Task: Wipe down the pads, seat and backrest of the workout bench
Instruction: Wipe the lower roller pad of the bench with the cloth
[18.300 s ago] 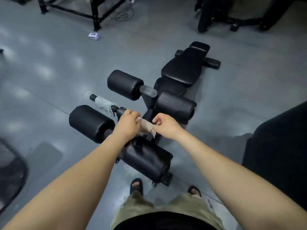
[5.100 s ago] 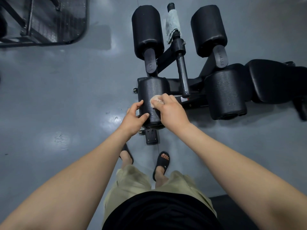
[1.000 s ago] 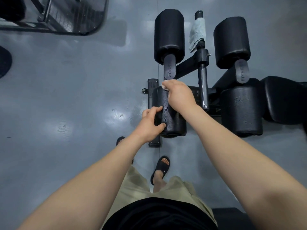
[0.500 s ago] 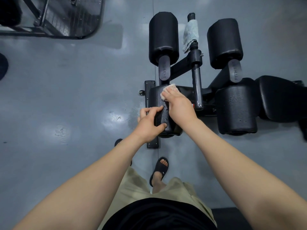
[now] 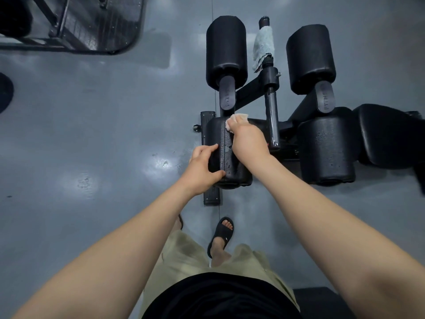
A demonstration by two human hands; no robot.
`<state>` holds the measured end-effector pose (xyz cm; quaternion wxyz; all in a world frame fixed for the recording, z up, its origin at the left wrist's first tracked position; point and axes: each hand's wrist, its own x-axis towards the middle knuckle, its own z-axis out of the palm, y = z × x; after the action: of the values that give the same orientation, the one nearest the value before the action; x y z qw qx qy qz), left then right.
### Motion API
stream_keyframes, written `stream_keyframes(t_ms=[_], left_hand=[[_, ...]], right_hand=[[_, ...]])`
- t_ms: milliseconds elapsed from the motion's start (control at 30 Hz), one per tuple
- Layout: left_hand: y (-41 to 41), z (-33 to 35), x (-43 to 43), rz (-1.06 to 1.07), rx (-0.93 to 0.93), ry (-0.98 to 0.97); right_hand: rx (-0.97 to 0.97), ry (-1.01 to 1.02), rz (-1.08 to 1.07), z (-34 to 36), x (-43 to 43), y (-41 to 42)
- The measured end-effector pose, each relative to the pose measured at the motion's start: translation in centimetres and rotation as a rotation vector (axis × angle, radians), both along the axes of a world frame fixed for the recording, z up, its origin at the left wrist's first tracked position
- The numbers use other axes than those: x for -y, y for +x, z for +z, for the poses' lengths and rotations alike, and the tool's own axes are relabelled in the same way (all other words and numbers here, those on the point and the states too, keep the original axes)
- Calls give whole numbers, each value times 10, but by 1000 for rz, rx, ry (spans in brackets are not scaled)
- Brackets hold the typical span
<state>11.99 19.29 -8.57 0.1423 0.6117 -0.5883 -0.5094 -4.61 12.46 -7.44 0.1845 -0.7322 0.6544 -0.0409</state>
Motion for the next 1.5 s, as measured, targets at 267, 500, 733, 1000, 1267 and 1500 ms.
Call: stream_keyframes(t_ms=[267,500,733,1000,1267,1500], left_hand=[[-1,-2,-3,2,16,-15],[0,-2,1,16,2,-37],[-1,4,1,10,12,-40],[-1,7,-2,4,-5,4],[10,-7,0,2,-18,35],[6,-18,-2,28,-27,15]], right_hand=[[110,-16,127,2,17,4],[99,-92,131,-6,-28,-5],[41,-25,217,-9,-61,-9],[28,-2,184,-4,-2,1],[129,-174,199,-16,-57,-8],[163,-235,152,-19,-102,-10]])
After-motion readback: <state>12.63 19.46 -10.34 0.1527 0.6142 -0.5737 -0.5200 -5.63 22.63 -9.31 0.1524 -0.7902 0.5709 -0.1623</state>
